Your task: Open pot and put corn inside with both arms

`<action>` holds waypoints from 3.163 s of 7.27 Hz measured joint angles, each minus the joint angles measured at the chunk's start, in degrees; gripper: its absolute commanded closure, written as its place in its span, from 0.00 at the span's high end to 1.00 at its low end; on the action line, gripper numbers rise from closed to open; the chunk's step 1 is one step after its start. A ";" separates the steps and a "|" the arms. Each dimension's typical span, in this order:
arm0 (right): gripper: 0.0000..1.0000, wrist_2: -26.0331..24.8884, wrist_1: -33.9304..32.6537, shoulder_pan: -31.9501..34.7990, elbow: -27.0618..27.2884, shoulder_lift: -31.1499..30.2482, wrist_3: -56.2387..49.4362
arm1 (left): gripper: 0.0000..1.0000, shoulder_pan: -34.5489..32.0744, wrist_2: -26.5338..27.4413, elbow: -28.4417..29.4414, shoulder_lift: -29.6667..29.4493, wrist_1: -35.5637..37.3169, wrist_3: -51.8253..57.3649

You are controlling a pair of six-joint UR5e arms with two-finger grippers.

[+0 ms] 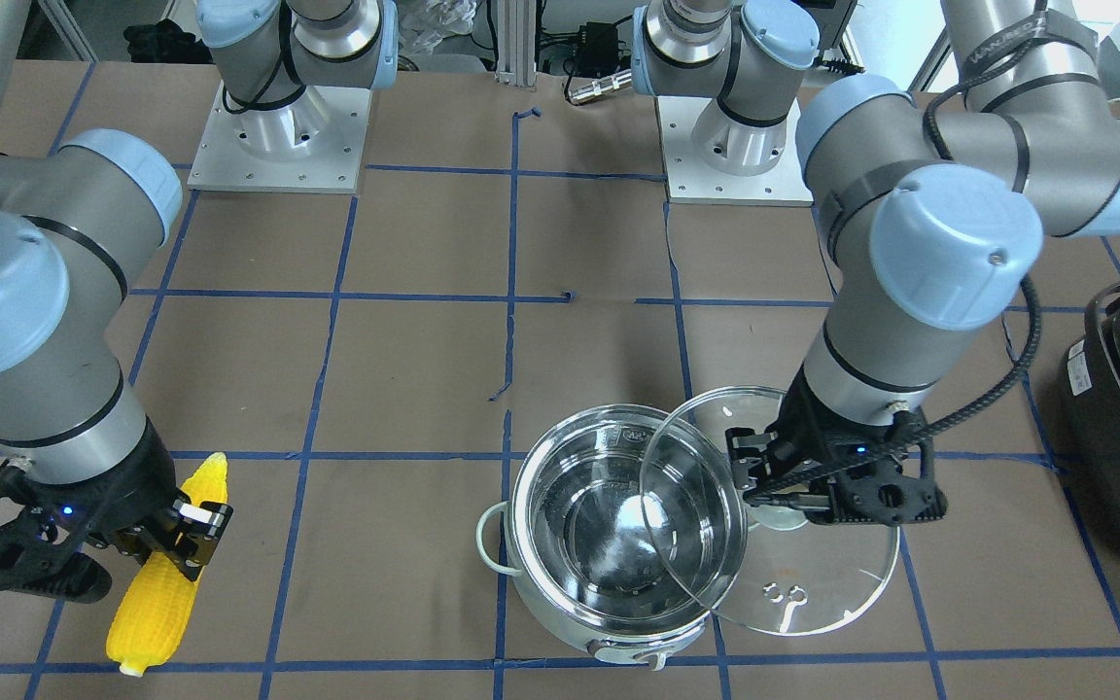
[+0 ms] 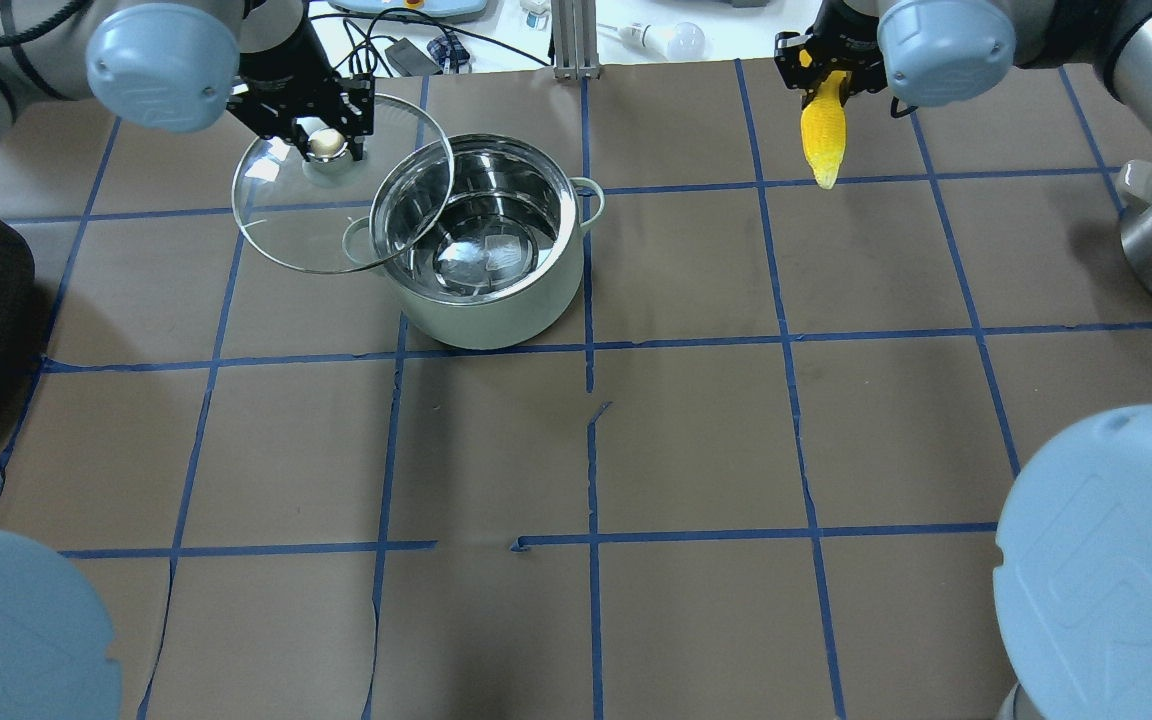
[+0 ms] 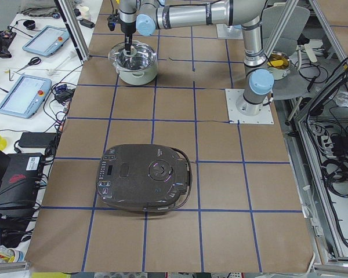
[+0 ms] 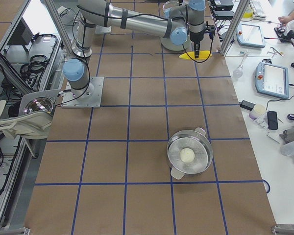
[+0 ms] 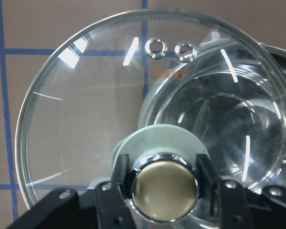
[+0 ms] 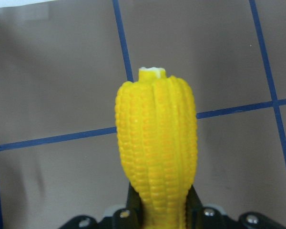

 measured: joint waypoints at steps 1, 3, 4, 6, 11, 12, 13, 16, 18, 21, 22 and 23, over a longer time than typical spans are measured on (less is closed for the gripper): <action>0.00 -0.40 0.55 1.44 -1.45 0.00 1.31 | 0.00 2.59 0.24 -1.88 0.82 -0.86 2.74; 0.00 -1.01 2.66 8.03 -3.36 0.25 8.77 | 0.00 8.08 0.41 -7.11 2.42 -0.73 9.49; 0.00 -1.23 3.10 12.12 -4.16 0.75 12.97 | 0.00 10.41 0.39 -10.24 2.98 0.58 12.59; 0.00 -1.43 3.28 18.60 -7.41 2.81 16.18 | 0.00 12.62 0.50 -16.99 4.06 8.10 15.87; 0.92 1.32 -3.02 26.79 -13.96 11.85 17.79 | 0.00 17.69 0.18 -27.58 4.56 19.62 15.10; 1.00 1.77 -4.45 26.93 -13.91 12.50 17.65 | 0.00 17.89 0.07 -28.75 4.30 21.90 15.04; 1.00 1.66 -5.04 26.96 -13.76 12.77 17.61 | 0.00 18.02 -0.03 -29.29 3.89 23.37 15.12; 1.00 1.14 -5.19 26.87 -13.64 12.31 17.67 | 0.00 18.37 -0.39 -29.74 2.92 27.12 15.33; 1.00 0.93 -2.45 25.25 -13.22 9.43 15.80 | 0.00 18.58 -0.52 -30.13 2.28 27.79 15.23; 1.00 1.07 16.21 17.79 -10.11 -0.29 7.84 | 1.00 20.11 -0.44 -30.26 1.30 27.86 15.06; 1.00 0.96 21.70 14.36 -8.56 -4.02 5.21 | 1.00 20.15 -0.39 -30.23 1.09 27.57 14.99; 1.00 0.96 27.39 11.08 -6.71 -7.35 3.91 | 1.00 20.08 -0.36 -30.07 1.18 27.51 15.18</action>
